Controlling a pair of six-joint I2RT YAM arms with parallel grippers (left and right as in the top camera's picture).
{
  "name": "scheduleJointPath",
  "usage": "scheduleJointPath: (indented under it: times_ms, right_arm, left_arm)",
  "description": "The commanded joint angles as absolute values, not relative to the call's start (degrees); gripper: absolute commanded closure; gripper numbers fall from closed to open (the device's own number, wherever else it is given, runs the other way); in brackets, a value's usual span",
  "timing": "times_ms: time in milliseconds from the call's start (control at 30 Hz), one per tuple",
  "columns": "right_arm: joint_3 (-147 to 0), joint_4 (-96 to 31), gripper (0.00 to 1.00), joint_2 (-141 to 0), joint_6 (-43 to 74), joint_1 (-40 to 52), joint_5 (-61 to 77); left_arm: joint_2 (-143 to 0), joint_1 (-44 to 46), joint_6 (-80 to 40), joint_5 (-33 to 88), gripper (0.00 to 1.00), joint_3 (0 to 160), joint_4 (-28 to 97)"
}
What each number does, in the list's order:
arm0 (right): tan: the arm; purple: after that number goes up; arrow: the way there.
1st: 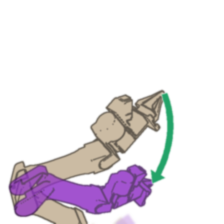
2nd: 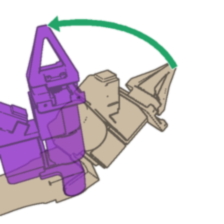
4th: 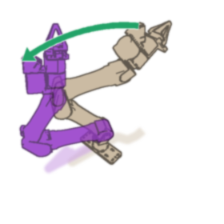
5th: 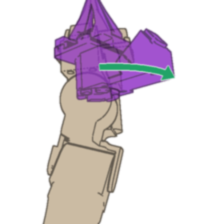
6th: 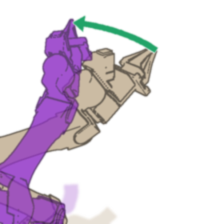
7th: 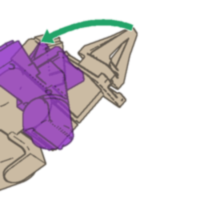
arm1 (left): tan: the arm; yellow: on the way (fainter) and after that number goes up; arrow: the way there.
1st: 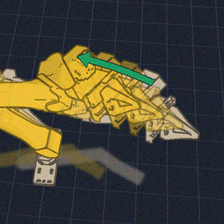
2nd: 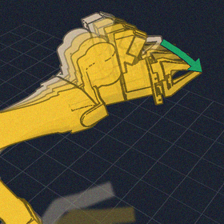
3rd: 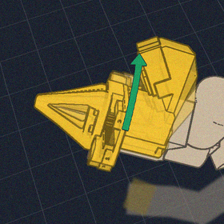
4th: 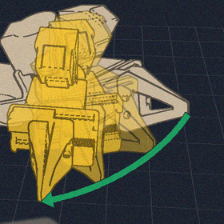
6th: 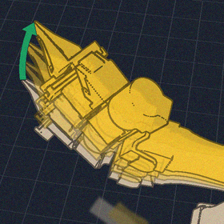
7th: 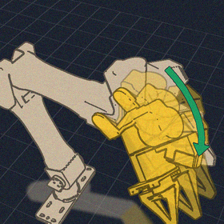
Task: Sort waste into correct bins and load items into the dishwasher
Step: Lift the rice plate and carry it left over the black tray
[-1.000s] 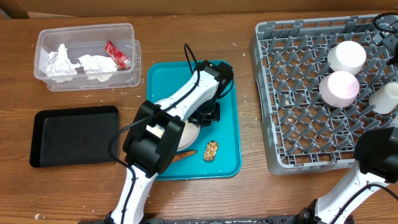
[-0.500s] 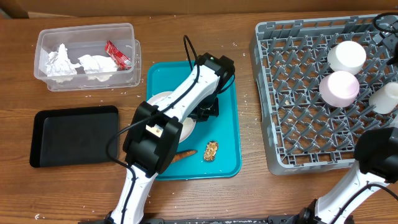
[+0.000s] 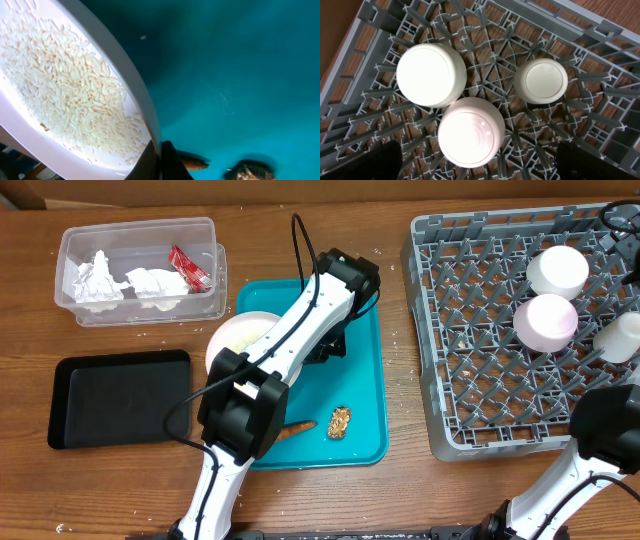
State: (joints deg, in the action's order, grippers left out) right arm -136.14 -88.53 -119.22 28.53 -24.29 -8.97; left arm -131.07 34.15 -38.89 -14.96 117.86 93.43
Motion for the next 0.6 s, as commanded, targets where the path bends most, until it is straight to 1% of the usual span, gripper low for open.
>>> scheduleJointPath:
  times_ms: [0,233,367,567]
  right_arm:
    - [-136.9,-88.38,0.0,-118.85,28.97,-24.18,-8.95]
    - [-136.9,-88.36,0.0,-118.85,28.97,-24.18,-8.95]
    - [-136.9,-88.38,0.0,-118.85,28.97,-24.18,-8.95]
    - [-136.9,-88.36,0.0,-118.85,28.97,-24.18,-8.95]
  left_arm:
    - [-131.46,33.47,-41.41,-19.05,0.96,121.84,95.74]
    - [-130.26,28.21,-41.19,-18.39,0.96,125.34,96.86]
    - [-128.14,22.65,-41.01,-17.61,0.96,125.43,96.86]
    - [-125.21,13.32,-39.64,-12.4,0.96,125.43,96.84]
